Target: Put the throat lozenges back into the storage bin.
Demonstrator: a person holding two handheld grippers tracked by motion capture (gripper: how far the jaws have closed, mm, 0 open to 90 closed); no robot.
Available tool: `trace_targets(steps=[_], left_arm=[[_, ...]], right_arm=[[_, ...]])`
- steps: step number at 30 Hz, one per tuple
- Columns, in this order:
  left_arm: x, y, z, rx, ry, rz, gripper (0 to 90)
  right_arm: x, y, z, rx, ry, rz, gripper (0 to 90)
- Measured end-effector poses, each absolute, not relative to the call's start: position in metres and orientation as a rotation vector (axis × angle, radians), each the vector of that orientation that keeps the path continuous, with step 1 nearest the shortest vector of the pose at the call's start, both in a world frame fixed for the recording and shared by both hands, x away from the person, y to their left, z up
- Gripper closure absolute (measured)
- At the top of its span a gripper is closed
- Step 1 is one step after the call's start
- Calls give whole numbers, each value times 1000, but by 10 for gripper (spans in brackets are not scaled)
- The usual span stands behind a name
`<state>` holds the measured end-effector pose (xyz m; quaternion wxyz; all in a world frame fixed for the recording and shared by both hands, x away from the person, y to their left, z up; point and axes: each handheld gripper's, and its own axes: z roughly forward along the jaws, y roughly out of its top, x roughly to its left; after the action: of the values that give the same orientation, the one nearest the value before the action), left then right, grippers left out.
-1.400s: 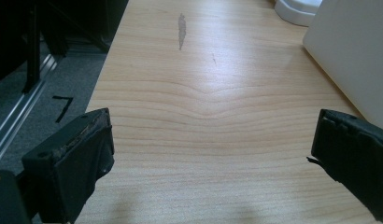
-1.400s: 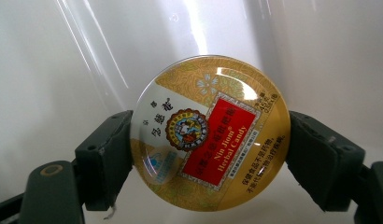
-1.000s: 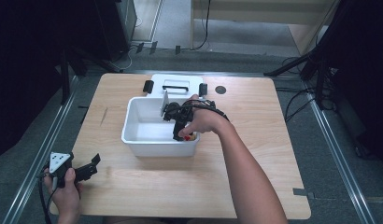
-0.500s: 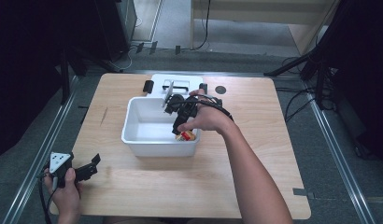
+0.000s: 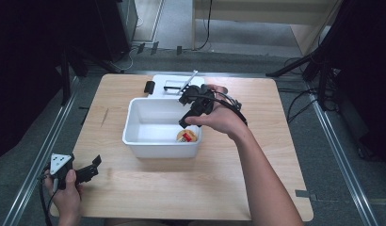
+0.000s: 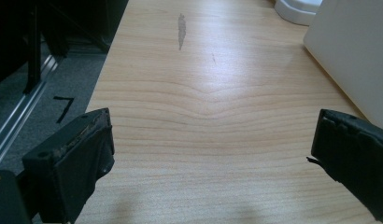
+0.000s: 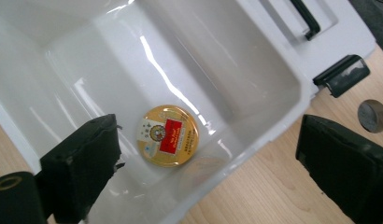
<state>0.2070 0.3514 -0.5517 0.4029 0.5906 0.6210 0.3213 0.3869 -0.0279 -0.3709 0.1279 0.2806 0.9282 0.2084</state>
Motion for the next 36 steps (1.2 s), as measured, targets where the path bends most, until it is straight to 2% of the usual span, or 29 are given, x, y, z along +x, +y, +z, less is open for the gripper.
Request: trace_targets(steps=[10,19,36], left_arm=[[207,350,-551,1495,1570,810,0],[206,350,-551,1494,1569,812,0],[206,351,-552,1490,1568,815,0]], right_arm=[[379,-79,-371,951,2566,748,2],[370,-128,-382,1060,2427,869,1],[341,-205,-428,1224,2230,944,2]])
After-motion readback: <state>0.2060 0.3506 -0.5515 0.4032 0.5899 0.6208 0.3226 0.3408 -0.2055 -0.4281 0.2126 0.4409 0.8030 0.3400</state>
